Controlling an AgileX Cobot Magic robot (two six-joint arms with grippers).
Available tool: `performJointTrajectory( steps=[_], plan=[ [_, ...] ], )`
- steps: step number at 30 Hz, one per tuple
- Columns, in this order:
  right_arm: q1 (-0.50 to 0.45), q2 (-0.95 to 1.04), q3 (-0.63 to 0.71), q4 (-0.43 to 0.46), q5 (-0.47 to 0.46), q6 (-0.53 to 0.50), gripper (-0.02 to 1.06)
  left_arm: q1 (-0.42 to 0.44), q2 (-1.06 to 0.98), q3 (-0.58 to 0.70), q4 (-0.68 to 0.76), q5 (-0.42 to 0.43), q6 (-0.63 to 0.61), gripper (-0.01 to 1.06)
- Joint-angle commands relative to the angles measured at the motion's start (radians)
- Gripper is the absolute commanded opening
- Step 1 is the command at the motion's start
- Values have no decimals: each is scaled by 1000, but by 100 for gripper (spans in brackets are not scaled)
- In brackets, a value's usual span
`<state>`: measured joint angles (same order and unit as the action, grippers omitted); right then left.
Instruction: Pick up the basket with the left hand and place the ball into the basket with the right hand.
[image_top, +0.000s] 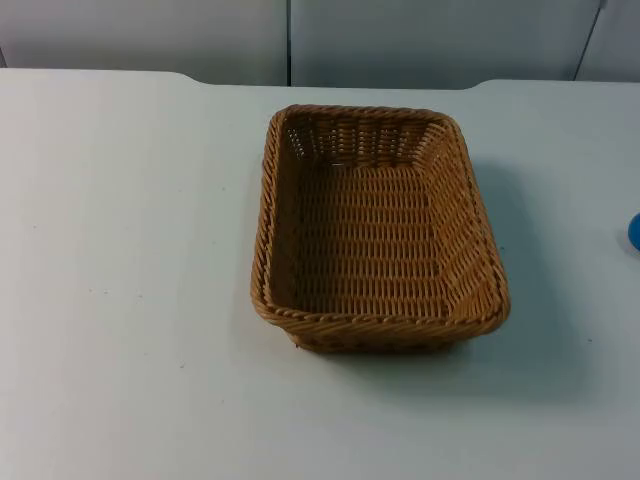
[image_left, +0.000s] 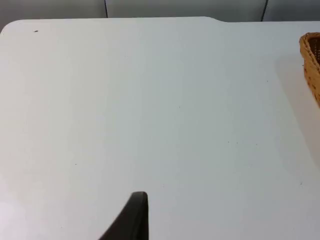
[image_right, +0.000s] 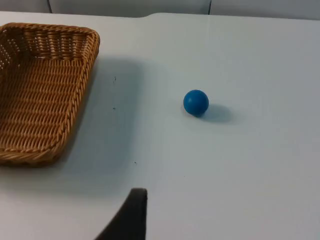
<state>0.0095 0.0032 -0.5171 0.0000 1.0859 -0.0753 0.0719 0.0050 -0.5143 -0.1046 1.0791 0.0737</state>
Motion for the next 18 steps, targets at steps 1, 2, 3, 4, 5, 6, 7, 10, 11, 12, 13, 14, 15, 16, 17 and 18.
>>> performJointTrajectory(
  steps=[1, 2, 3, 4, 5, 6, 7, 10, 11, 12, 13, 14, 15, 16, 17, 18],
  plan=[
    [-8, -3, 6, 0, -10, 1, 105, 5, -5, 1, -20, -5, -6, 105],
    [-8, -3, 6, 0, -10, 1, 105, 5, -5, 1, -32, -8, -6, 105],
    [-8, -3, 6, 0, -10, 1, 105, 5, -5, 1, -39, -10, -6, 105],
    [-8, -3, 6, 0, -10, 1, 105, 5, -5, 1, -49, -12, -6, 105],
    [-8, -3, 6, 0, -10, 1, 105, 5, -5, 1, -49, -12, -6, 105],
    [-8, -3, 6, 0, -10, 1, 105, 5, -5, 1, -60, -14, -6, 105],
    [-8, -3, 6, 0, -10, 1, 105, 5, 0, 1, -78, -15, -6, 105],
    [-8, -3, 6, 0, -10, 1, 105, 5, 51, -14, -107, -23, -6, 105],
    [-8, -3, 6, 0, -10, 1, 105, 5, 78, -25, -109, -28, -6, 105],
    [-8, -3, 6, 0, -10, 1, 105, 5, 100, -40, -109, -34, -6, 105],
    [-8, -3, 6, 0, -10, 1, 105, 5, 128, -57, -109, -40, -6, 105],
    [-8, -3, 6, 0, -10, 1, 105, 5, 155, -73, -109, -54, -6, 105],
    [-8, -3, 6, 0, -10, 1, 105, 5, 179, -88, -109, -71, -6, 105],
    [-8, -3, 6, 0, -10, 1, 105, 5, 179, -88, -109, -71, -6, 105],
    [-8, -3, 6, 0, -10, 1, 105, 5, 208, -106, -109, -84, -6, 105],
    [-8, -3, 6, 0, -10, 1, 105, 5, 237, -124, -109, -98, -6, 105]
  ],
)
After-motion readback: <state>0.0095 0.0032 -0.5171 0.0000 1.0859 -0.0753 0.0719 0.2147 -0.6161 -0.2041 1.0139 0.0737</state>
